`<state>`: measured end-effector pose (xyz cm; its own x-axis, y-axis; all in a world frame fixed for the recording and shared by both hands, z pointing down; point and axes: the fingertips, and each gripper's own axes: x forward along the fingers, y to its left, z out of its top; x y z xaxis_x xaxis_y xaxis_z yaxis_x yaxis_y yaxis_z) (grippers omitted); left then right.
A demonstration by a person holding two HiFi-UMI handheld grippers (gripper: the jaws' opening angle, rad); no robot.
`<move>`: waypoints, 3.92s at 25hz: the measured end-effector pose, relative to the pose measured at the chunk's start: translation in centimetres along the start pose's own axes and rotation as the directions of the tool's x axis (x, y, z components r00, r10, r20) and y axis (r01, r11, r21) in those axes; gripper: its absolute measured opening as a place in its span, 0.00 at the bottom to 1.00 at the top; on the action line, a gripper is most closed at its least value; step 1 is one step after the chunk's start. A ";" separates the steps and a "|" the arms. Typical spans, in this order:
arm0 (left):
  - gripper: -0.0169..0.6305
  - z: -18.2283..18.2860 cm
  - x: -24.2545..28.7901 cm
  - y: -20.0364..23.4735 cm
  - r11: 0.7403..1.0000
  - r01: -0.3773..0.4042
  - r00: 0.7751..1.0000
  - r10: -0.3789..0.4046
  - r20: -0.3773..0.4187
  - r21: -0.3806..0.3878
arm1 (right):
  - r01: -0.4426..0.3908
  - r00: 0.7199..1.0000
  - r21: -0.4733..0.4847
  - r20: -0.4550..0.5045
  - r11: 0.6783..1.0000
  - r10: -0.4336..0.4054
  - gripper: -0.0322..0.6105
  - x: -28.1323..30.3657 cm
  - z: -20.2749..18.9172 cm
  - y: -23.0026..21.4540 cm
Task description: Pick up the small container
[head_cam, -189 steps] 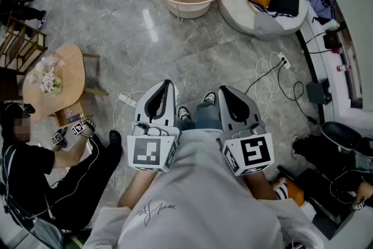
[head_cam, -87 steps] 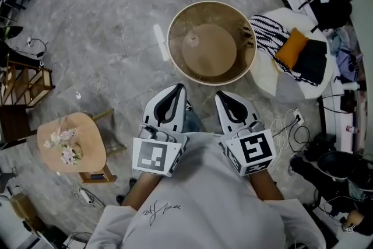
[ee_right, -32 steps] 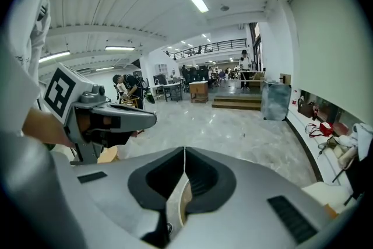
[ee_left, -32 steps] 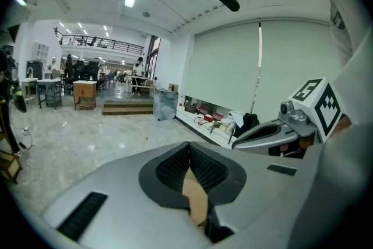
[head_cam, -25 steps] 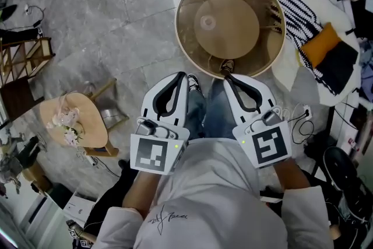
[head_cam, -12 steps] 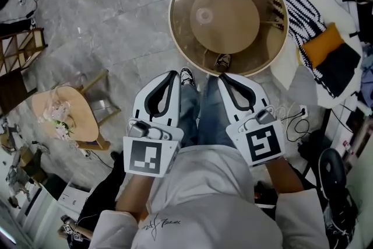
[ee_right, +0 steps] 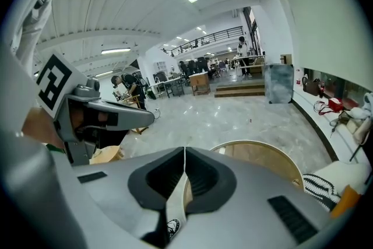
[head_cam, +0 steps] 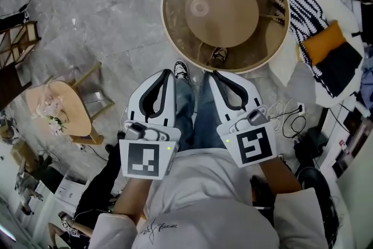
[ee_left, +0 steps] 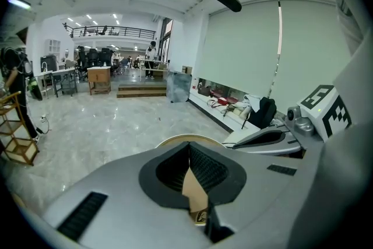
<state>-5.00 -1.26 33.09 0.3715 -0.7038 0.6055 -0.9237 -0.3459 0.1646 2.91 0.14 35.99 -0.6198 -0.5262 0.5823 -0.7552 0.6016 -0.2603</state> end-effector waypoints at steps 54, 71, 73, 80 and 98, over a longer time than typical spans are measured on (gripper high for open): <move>0.05 -12.5 10.5 1.0 0.995 0.042 0.991 -0.054 -0.126 -0.094 | 0.055 0.998 0.005 -0.001 0.998 -0.055 0.10 18.3 -12.5 -11.2; 0.05 -13.9 11.2 2.2 0.992 0.006 0.990 -0.023 -0.138 -0.126 | 0.075 0.997 -0.014 -0.031 0.997 -0.076 0.25 23.5 -13.7 -13.3; 0.05 -13.9 11.3 2.4 0.991 0.002 0.990 -0.020 -0.139 -0.130 | 0.081 0.996 -0.017 -0.036 0.997 -0.081 0.26 24.1 -13.8 -13.7; 0.05 -13.9 11.6 3.0 0.990 -0.004 0.990 -0.016 -0.141 -0.139 | 0.103 0.993 -0.019 -0.058 0.994 -0.104 0.32 25.5 -14.3 -14.4; 0.05 -14.3 12.4 4.2 0.989 -0.009 0.987 -0.014 -0.159 -0.147 | 0.141 0.985 -0.080 -0.086 0.987 -0.147 0.35 28.2 -14.6 -15.0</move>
<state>-5.61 -2.57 52.47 0.3651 -0.5910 0.7193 -0.9308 -0.2440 0.2720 -0.12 -14.95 67.51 -0.4811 -0.5557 0.6780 -0.8153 0.5679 -0.1130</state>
